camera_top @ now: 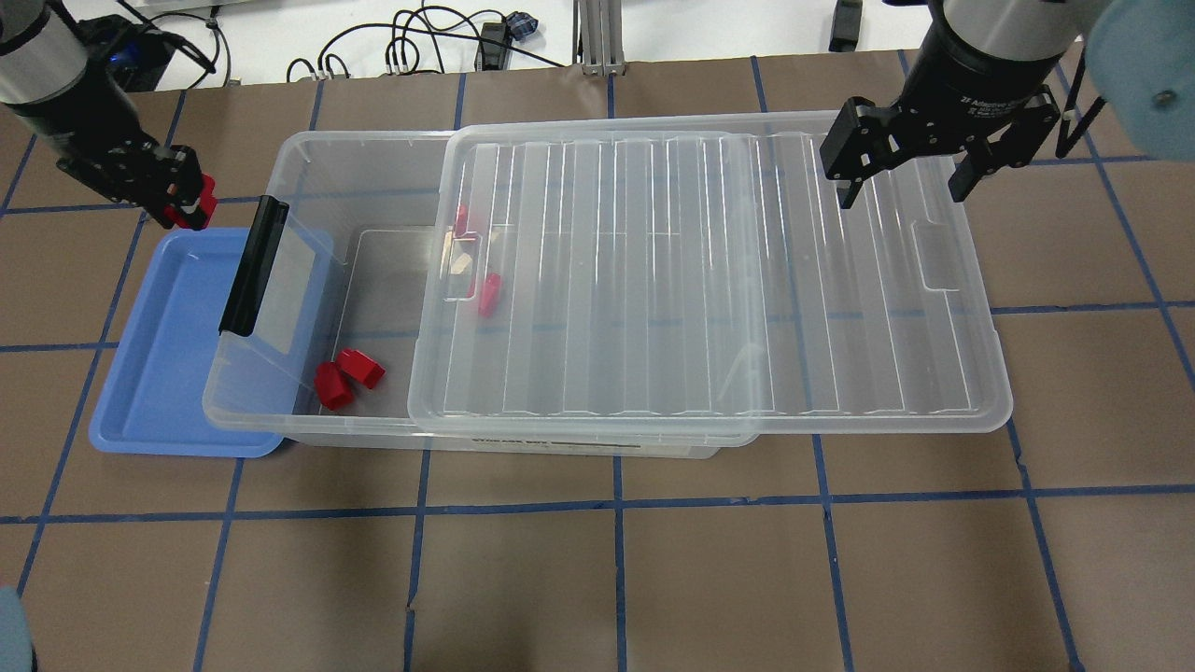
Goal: Place red block in blue tray from box
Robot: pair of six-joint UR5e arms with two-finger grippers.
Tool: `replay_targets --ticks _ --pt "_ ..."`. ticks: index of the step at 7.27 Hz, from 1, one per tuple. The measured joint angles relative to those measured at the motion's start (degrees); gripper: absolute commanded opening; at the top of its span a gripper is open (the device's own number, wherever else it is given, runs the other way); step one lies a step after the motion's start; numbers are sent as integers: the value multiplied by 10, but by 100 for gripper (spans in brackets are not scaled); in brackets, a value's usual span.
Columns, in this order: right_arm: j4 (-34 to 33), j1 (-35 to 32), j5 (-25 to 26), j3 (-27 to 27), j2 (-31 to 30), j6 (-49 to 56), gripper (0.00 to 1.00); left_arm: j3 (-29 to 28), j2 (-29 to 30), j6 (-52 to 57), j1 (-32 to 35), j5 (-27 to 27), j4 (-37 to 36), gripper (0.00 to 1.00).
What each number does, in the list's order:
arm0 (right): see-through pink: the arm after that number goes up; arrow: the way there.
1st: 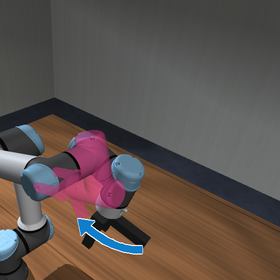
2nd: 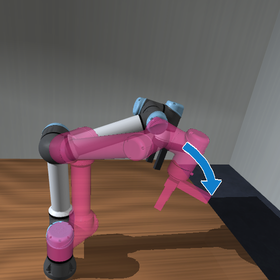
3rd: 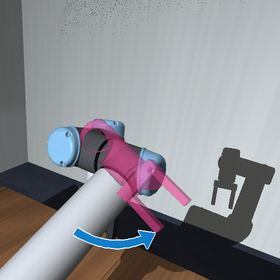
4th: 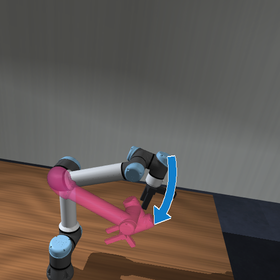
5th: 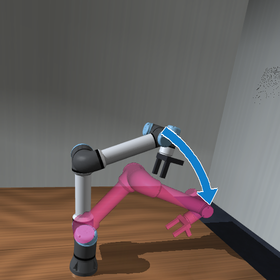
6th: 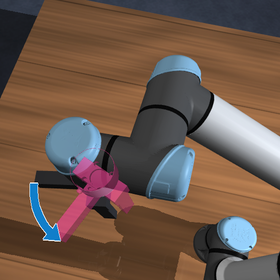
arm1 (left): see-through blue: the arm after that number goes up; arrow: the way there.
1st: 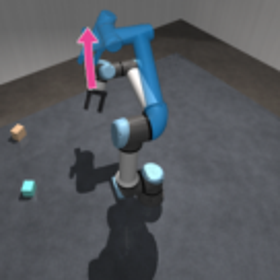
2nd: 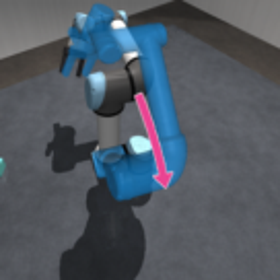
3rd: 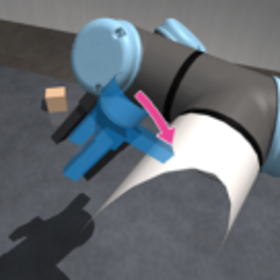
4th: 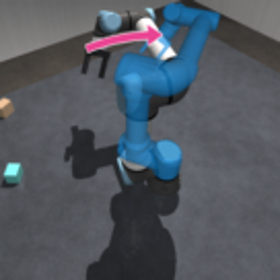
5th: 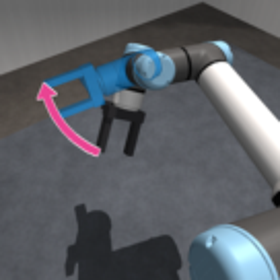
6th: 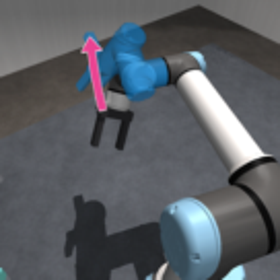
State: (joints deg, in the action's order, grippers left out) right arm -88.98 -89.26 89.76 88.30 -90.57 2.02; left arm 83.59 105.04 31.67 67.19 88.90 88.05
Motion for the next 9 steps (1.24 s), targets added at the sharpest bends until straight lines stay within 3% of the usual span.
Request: replay_targets --ticks 2,6,7,8,9 --pt "0 0 1 0 0 0 100 15 26 52 -43 -15 -25 0" --pt "-1 0 0 -1 2 1 100 94 54 64 -53 -16 -141 0" --pt "-2 0 -1 -1 2 0 100 116 62 64 -53 -14 -184 7" --pt "-3 0 -2 -1 2 0 100 132 71 64 -56 -12 -217 29" --pt "-4 0 -3 -1 2 0 100 140 80 64 -60 -11 -237 99"
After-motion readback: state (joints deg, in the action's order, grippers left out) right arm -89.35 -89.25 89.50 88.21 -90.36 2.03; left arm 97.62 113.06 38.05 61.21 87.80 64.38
